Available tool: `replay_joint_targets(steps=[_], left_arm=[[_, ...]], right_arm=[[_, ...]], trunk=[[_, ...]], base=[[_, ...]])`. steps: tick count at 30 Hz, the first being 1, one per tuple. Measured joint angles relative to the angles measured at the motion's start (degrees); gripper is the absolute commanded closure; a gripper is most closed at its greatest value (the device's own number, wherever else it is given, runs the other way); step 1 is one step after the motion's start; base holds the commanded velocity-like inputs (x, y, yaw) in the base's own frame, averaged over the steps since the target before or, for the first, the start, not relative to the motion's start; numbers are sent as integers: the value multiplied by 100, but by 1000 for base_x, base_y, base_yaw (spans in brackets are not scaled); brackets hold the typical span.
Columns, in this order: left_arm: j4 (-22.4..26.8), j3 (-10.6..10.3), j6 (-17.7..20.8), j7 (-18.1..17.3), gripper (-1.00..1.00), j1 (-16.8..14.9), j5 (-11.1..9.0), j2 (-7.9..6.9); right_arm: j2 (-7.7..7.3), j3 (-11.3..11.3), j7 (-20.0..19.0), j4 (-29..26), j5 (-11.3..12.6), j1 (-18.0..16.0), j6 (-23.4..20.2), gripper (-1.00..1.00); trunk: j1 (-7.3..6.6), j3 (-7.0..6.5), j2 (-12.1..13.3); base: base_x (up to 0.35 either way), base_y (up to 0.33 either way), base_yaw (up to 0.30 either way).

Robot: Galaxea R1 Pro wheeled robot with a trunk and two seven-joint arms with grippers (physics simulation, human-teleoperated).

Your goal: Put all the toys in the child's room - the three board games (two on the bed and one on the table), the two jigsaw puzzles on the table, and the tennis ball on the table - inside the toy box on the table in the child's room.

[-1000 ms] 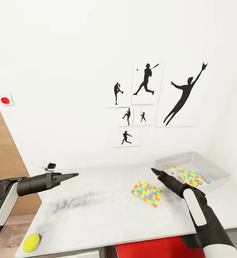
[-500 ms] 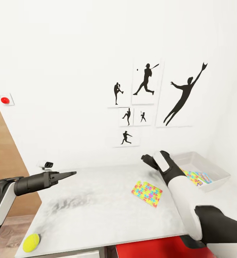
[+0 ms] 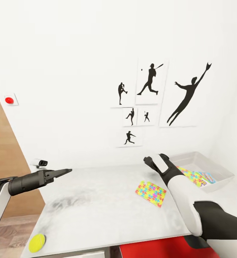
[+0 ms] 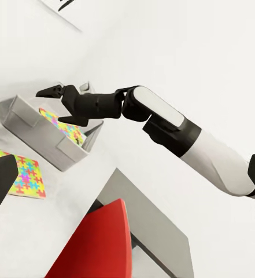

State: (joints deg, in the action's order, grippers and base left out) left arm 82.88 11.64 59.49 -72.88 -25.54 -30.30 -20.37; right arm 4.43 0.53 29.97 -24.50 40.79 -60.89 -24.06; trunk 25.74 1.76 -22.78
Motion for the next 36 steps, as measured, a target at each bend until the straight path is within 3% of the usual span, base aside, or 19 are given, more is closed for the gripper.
replay_joint_targets(steps=[26, 28, 31, 36], left_arm=[[16, 30, 3, -24, -100, 15, -1, -16], [29, 125, 1, -132, -100, 23, -24, -44], [40, 418, -12, -649, -100, 43, -29, -101], [43, 675, -15, -1201, -100, 58, 11, -224]], right_arm=[[-71, 11, -3, 50, 6, 28, 177, -100], [-80, 11, -3, 52, 7, 28, 183, -100], [-96, 11, -2, 62, 11, 28, 188, -100], [-101, 11, -2, 159, 15, 28, 283, -100]], trunk=[[0, 72, 0], [0, 90, 0], [0, 118, 0], [0, 165, 0]], base=[[0, 2, -10], [0, 0, 0], [0, 0, 0], [0, 0, 0]])
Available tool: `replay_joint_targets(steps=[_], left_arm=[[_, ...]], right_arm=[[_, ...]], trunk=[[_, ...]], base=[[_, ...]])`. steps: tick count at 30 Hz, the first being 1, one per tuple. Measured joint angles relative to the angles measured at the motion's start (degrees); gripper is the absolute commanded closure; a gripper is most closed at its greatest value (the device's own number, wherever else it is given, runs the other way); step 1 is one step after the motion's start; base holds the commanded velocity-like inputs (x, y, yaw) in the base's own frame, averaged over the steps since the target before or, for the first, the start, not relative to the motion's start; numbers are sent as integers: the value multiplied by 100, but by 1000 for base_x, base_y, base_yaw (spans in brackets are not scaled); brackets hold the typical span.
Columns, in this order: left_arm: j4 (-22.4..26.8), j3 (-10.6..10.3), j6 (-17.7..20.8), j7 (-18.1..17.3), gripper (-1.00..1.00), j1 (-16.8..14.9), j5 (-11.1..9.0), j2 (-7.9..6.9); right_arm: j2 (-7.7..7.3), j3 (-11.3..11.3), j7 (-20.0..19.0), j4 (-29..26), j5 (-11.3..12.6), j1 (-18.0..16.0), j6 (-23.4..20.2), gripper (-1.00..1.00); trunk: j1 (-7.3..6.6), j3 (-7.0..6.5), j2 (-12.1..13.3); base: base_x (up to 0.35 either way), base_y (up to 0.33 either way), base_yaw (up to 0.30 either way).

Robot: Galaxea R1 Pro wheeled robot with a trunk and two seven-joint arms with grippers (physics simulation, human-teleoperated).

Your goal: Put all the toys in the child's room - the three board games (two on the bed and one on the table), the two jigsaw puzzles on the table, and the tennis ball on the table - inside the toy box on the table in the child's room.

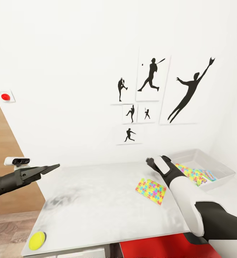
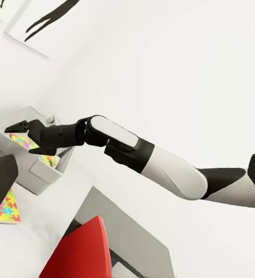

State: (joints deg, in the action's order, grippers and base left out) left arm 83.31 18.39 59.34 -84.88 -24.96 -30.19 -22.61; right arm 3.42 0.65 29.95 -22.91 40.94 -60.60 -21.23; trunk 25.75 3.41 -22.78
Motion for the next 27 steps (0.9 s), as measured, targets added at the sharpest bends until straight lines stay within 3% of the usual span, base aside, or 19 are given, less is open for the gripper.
replay_joint_targets(steps=[8, 13, 27], left_arm=[[0, 80, -10, -487, -100, 11, 1, -196], [-7, 85, -26, -490, -100, 18, 9, -320], [-17, 86, -35, -490, -100, 22, 11, -347]], right_arm=[[-9, 0, 1, 124, 4, 0, 147, -100], [-110, 0, 5, 130, 2, 0, 161, -100], [-348, 0, 17, 130, 2, -9, 163, -100]], trunk=[[0, 76, 0], [0, 123, 0], [0, 255, -1]], base=[[0, 0, 0], [0, 0, 0], [0, 0, 0]])
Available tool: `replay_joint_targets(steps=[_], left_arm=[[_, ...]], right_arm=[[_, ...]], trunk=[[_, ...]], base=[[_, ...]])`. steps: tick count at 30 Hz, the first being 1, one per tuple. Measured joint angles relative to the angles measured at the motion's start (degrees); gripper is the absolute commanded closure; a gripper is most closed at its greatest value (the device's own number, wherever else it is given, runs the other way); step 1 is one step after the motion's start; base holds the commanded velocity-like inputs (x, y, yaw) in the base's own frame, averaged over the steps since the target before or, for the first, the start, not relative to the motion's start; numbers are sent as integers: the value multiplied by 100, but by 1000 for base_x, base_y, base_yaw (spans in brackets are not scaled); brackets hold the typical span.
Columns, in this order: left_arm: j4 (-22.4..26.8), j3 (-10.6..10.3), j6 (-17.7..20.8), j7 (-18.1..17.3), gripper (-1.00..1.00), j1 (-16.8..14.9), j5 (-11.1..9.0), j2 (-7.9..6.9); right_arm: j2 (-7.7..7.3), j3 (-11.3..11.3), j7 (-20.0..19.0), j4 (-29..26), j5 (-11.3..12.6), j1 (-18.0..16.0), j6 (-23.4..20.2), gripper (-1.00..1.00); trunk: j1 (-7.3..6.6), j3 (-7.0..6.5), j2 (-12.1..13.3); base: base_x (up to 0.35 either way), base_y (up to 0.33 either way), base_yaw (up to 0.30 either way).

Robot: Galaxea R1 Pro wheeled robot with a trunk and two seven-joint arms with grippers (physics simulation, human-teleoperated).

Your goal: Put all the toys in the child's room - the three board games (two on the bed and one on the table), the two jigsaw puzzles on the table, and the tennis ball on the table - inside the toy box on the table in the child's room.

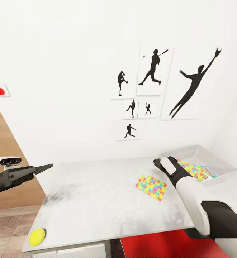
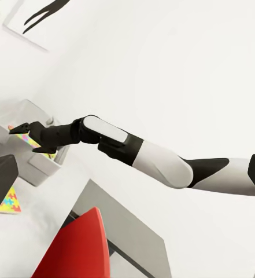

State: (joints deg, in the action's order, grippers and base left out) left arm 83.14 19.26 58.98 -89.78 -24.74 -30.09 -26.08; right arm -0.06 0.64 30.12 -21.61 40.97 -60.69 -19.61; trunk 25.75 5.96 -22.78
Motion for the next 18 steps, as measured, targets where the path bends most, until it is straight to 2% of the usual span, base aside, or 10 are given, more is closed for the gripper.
replay_joint_targets(steps=[15, 18], left_arm=[[-11, 0, 0, 0, -100, -1, 1, -3], [-15, 0, 0, 1, -100, -2, 0, -7]], right_arm=[[-47, 0, 2, 2, 2, 0, 8, -100], [-86, 0, 1, 2, 2, 0, 7, -100]], trunk=[[0, 142, 0], [0, 170, 0]], base=[[0, 1, 0], [0, 121, 0]])
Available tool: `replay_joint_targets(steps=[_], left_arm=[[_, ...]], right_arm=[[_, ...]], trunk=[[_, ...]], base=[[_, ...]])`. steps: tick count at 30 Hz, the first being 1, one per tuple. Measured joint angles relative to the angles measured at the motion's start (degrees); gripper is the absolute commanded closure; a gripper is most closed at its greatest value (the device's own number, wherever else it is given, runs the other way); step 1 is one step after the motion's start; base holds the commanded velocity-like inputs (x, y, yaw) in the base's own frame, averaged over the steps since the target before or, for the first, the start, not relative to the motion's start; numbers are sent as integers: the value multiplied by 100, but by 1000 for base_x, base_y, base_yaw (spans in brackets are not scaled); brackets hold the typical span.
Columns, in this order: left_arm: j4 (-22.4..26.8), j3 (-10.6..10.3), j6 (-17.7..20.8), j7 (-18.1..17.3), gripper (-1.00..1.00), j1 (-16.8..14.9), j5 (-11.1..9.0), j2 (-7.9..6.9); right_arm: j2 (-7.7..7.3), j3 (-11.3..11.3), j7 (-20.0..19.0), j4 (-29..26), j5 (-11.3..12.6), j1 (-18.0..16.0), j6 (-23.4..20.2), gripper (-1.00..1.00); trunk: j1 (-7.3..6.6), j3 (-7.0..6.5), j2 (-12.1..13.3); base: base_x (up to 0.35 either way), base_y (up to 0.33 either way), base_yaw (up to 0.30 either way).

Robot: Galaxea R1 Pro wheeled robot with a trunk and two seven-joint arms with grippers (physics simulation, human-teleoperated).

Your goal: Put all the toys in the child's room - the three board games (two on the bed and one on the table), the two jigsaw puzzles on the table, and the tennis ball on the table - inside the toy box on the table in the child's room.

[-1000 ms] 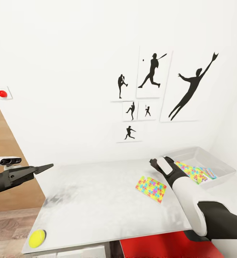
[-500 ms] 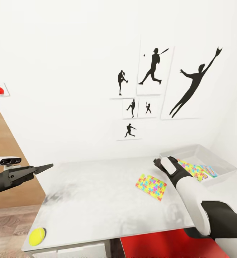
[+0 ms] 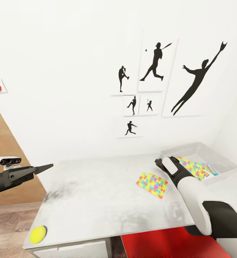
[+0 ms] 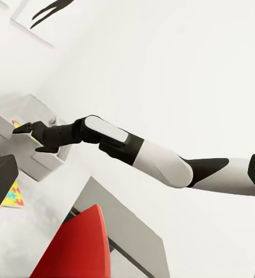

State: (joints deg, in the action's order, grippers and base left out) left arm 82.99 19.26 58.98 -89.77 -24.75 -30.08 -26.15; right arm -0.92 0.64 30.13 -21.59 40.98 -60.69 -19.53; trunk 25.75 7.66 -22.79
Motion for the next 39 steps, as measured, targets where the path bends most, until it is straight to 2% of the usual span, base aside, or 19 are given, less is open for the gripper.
replay_joint_targets(steps=[26, 31, 39], left_arm=[[-3, 0, -9, 0, -100, -2, 0, -2], [-4, 0, -9, -1, -100, -3, -1, -2], [-5, 0, -9, -1, -100, 1, 0, -1]], right_arm=[[-113, 15, 0, 0, 10, 0, 5, -100], [-199, 16, 1, 0, 13, 0, 9, -100], [-238, 23, 5, 0, 19, -1, 9, -100]], trunk=[[0, 246, -1], [0, 293, -1], [0, 369, -1]], base=[[3, 80, 0], [19, 47, 0], [3, 7, 0]])
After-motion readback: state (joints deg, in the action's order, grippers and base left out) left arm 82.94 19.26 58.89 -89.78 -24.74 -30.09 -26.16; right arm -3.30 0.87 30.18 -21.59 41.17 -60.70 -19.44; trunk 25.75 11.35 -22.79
